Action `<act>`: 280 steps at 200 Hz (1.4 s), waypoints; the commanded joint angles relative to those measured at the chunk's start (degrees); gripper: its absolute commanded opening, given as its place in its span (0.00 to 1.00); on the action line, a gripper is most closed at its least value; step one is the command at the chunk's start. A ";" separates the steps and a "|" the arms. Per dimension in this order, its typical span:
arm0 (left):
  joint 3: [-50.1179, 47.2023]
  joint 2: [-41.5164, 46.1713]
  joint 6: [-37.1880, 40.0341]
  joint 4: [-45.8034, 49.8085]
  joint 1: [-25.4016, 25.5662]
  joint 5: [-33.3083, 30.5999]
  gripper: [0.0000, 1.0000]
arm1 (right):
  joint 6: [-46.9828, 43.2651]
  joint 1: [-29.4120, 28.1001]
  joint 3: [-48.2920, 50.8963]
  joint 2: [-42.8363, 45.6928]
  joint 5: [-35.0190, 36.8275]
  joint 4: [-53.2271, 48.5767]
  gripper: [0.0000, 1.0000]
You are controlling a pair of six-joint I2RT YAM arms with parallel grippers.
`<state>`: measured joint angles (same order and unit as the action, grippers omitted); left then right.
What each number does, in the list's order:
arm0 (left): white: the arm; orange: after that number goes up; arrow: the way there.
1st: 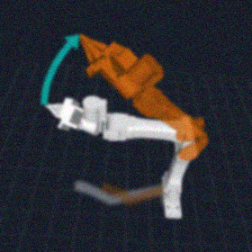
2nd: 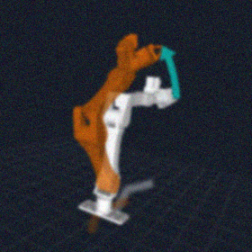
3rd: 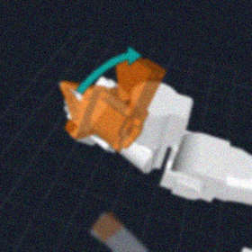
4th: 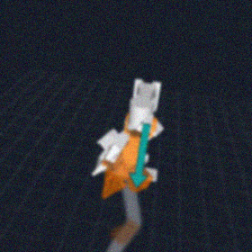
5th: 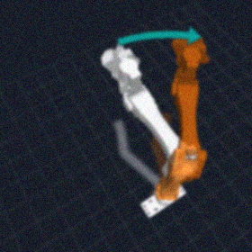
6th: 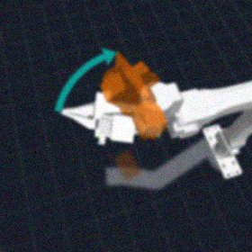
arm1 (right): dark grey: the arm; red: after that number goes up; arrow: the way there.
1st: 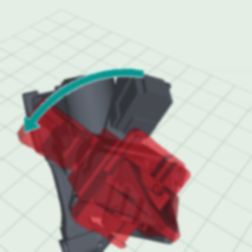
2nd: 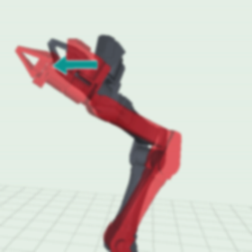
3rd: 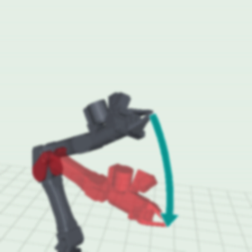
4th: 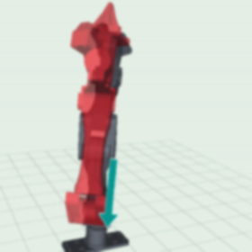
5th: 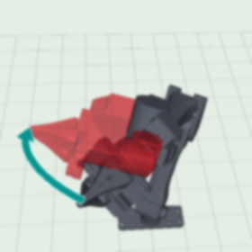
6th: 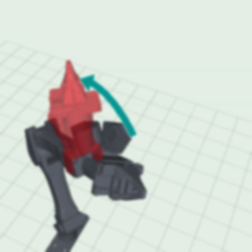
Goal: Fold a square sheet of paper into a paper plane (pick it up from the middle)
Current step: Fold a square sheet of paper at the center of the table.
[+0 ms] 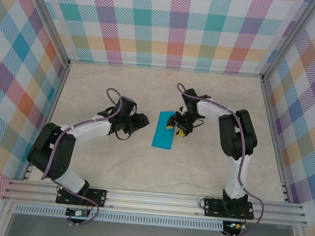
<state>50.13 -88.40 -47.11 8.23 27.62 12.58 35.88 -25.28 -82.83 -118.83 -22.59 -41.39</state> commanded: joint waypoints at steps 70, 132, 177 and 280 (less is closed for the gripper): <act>-0.34 1.92 -0.01 -0.05 0.24 -0.76 0.53 | -0.24 0.14 -3.25 -5.81 9.40 -10.59 0.55; 0.32 1.57 0.45 0.12 0.24 0.45 0.53 | 0.97 0.04 -4.97 -7.71 12.02 -12.79 0.53; 1.02 0.04 0.74 -0.01 0.23 1.47 0.53 | 0.99 -0.21 -5.42 -8.99 13.24 -13.73 0.56; 1.56 -2.04 1.26 -2.21 0.33 4.64 0.49 | 0.84 -0.47 -7.74 -11.79 15.78 -15.86 0.55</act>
<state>50.11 -89.58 -46.85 7.51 27.62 15.14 37.23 -26.37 -92.71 -125.12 -18.37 -52.82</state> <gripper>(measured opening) 0.500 0.546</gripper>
